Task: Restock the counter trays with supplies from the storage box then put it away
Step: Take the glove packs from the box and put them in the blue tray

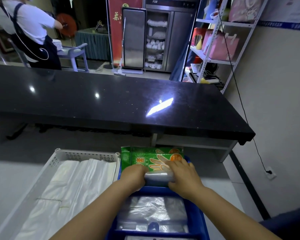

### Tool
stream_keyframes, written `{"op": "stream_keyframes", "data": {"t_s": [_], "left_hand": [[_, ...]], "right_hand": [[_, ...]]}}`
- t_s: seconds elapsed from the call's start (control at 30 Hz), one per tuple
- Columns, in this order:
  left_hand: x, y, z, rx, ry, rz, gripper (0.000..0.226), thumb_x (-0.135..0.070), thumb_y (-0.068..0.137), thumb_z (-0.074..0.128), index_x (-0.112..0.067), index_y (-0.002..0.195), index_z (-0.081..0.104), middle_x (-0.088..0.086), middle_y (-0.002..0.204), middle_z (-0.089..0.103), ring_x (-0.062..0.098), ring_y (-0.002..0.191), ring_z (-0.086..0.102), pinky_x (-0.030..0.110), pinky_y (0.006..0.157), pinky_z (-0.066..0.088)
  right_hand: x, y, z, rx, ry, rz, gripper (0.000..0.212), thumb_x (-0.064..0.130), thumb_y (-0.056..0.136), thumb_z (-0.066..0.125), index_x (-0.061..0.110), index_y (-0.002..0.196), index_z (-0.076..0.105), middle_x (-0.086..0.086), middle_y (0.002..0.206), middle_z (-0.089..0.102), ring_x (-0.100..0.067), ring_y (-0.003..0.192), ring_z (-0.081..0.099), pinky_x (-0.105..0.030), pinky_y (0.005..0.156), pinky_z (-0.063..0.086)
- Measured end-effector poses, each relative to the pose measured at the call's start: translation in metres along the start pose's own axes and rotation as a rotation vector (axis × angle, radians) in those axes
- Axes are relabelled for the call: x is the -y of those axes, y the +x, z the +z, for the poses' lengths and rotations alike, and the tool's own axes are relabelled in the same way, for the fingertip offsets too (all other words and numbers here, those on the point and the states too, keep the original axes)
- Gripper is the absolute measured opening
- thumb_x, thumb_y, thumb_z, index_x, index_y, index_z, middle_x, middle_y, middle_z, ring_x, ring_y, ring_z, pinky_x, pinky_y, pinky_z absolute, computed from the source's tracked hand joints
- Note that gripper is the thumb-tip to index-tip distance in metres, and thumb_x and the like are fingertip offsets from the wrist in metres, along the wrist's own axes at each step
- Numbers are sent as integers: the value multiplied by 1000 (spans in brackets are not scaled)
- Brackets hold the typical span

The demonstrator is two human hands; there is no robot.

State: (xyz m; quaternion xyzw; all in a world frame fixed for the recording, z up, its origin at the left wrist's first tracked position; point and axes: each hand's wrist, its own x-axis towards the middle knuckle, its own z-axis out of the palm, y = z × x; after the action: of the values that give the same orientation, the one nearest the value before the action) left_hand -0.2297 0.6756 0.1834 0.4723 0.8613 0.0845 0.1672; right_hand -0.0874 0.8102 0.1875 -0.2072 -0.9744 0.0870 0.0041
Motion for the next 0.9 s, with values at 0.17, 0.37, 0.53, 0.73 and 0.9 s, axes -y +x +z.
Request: {"op": "stream_keyframes", "data": {"t_s": [0.17, 0.37, 0.53, 0.73, 0.9], "left_hand": [[2, 11, -3, 109, -39, 4, 23, -10, 74, 63, -18, 96, 64, 9, 100, 67, 29, 92, 61, 32, 67, 44], [22, 3, -11, -74, -213, 44, 49, -21, 67, 72, -27, 113, 59, -4, 113, 65, 15, 99, 60, 28, 82, 50], [19, -9, 1, -143, -70, 146, 28, -21, 81, 59, -28, 108, 62, -3, 110, 66, 20, 97, 60, 30, 76, 46], [19, -6, 6, -195, -12, 139, 26, -18, 80, 58, -24, 104, 63, 0, 104, 69, 23, 96, 61, 30, 72, 45], [33, -5, 2, -280, -39, 172, 28, -21, 76, 64, -26, 103, 64, -4, 104, 67, 19, 97, 60, 25, 70, 41]], "right_hand": [[11, 2, 6, -18, 27, -67, 36, 38, 84, 54, 34, 119, 49, 6, 132, 54, -20, 117, 47, -35, 99, 29], [6, 4, 12, -3, 85, -54, 11, 29, 89, 50, 26, 82, 57, 0, 97, 66, -26, 92, 54, -33, 77, 38], [4, 12, 15, 149, 175, -39, 9, 27, 87, 55, 27, 78, 54, 1, 91, 59, -22, 88, 53, -29, 66, 39], [-7, 15, 10, -12, 198, -22, 36, 33, 78, 66, 34, 114, 58, 11, 112, 60, -13, 104, 51, -31, 91, 41], [-24, 7, 7, -81, 147, -43, 23, 27, 81, 63, 31, 104, 64, 11, 106, 63, -12, 102, 51, -27, 89, 31]]}}
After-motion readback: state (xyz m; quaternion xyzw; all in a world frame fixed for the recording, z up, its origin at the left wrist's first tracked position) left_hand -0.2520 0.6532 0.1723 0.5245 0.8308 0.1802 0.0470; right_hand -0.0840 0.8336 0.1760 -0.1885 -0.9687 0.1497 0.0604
